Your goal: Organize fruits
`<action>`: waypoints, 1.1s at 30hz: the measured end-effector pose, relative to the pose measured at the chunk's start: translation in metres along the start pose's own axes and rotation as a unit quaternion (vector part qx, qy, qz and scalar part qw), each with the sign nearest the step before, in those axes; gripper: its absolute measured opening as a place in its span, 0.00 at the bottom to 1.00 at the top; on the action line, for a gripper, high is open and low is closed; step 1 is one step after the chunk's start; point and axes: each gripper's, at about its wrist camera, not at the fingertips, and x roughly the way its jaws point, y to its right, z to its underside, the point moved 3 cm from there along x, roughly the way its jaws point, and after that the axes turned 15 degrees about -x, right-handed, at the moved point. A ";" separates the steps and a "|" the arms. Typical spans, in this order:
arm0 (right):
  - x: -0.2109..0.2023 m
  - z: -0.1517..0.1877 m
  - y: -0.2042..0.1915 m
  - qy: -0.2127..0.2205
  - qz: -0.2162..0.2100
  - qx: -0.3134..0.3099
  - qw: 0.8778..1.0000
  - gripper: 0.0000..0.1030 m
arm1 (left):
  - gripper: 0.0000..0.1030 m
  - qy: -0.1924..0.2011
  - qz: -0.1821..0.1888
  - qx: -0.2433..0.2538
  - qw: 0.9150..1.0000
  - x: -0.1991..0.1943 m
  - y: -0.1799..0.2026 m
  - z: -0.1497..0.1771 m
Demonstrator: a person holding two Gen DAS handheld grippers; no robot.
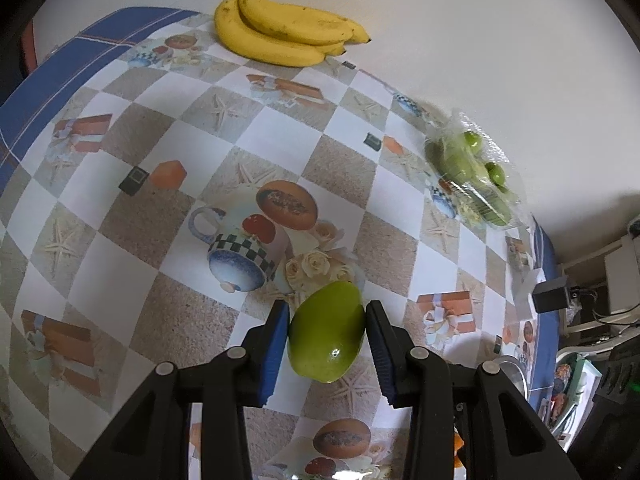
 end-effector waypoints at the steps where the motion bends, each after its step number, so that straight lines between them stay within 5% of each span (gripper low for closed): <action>1: -0.004 0.001 0.001 0.003 0.001 0.001 1.000 0.26 | 0.41 0.002 0.002 0.002 1.000 -0.003 0.001 0.001; 19: -0.049 0.029 0.043 0.015 0.053 0.044 0.998 0.26 | 0.41 0.016 0.014 0.073 0.997 -0.027 0.044 0.031; 33: -0.080 0.057 0.104 0.036 0.081 0.124 0.988 0.26 | 0.41 -0.036 0.043 0.124 0.991 -0.020 0.077 0.084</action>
